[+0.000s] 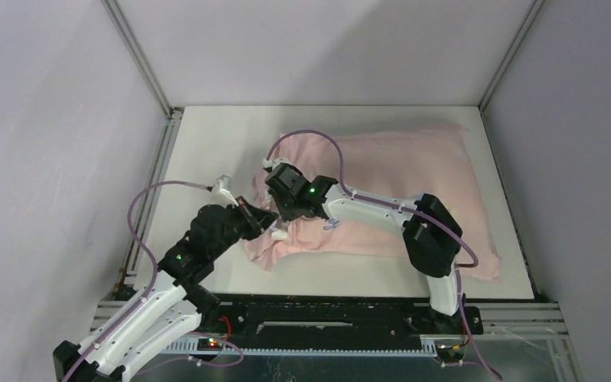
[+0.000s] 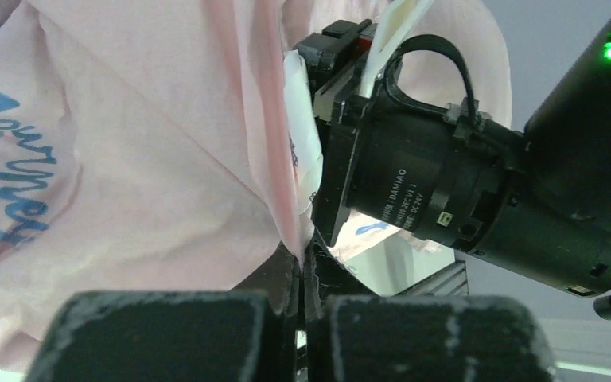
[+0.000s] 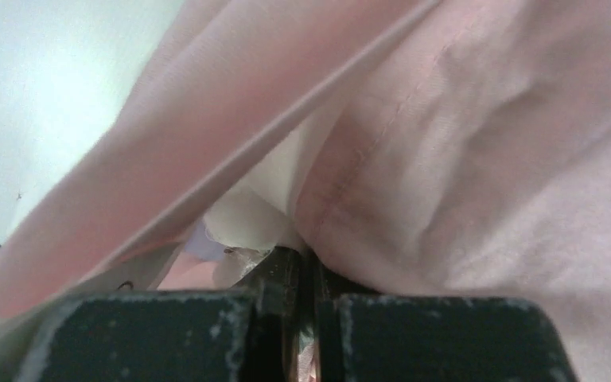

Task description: Put the pillow into the pillowcase

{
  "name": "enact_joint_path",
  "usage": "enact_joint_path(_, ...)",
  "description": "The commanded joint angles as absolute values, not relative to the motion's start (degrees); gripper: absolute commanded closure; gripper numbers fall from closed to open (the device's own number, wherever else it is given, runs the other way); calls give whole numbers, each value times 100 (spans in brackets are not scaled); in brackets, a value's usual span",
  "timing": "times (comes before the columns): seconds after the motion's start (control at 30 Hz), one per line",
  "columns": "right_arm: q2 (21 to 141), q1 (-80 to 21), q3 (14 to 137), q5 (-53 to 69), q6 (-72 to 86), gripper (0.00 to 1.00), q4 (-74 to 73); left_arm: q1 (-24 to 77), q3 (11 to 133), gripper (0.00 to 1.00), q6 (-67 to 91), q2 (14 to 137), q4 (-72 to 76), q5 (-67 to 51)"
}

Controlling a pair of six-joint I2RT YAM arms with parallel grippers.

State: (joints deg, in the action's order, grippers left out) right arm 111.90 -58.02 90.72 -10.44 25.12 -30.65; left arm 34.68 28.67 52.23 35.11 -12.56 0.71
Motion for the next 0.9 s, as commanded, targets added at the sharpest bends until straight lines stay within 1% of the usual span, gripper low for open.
enact_joint_path(0.0,11157,-5689,9190,-1028,2669,96,-2968,3337,3398,100,5158,3460,-1375,-229)
enact_joint_path(0.03,10962,-5685,9038,-868,2701,78,-2813,3211,3317,100,5201,3501,-1379,-195)
enact_joint_path(0.07,10689,-5680,8908,-774,2694,63,-2659,3051,3224,100,5262,3537,-1299,-254)
enact_joint_path(0.1,10414,-5686,8801,-720,2679,53,-2542,2884,3115,100,5318,3572,-1206,-362)
enact_joint_path(0.13,10159,-5696,8753,-668,2647,45,-2473,2739,3048,100,5345,3611,-1151,-431)
enact_joint_path(0.17,9922,-5702,8764,-617,2629,41,-2481,2637,3014,100,5313,3660,-1125,-458)
enact_joint_path(0.2,9715,-5709,8808,-579,2597,39,-2518,2553,3014,100,5272,3705,-1130,-457)
enact_joint_path(0.27,9383,-5766,8930,-676,2527,38,-2629,2439,3066,100,5133,3819,-1146,-482)
enact_joint_path(0.33,9196,-5843,9111,-987,2436,42,-2829,2365,3119,100,5038,3928,-1152,-517)
enact_joint_path(0.47,9267,-5893,9319,-1536,2305,46,-3206,2315,3247,100,4963,4112,-1112,-563)
enact_joint_path(0.6,9580,-5872,9031,-1716,2320,51,-3190,2312,3761,100,4795,4265,-1242,-612)
enact_joint_path(0.7,9934,-5884,8578,-1637,2407,50,-2850,2312,4434,100,4712,4414,-1424,-780)
enact_joint_path(0.87,10893,-5845,8317,-1401,2692,48,-2559,2472,5514,100,4814,4418,-1672,-1040)
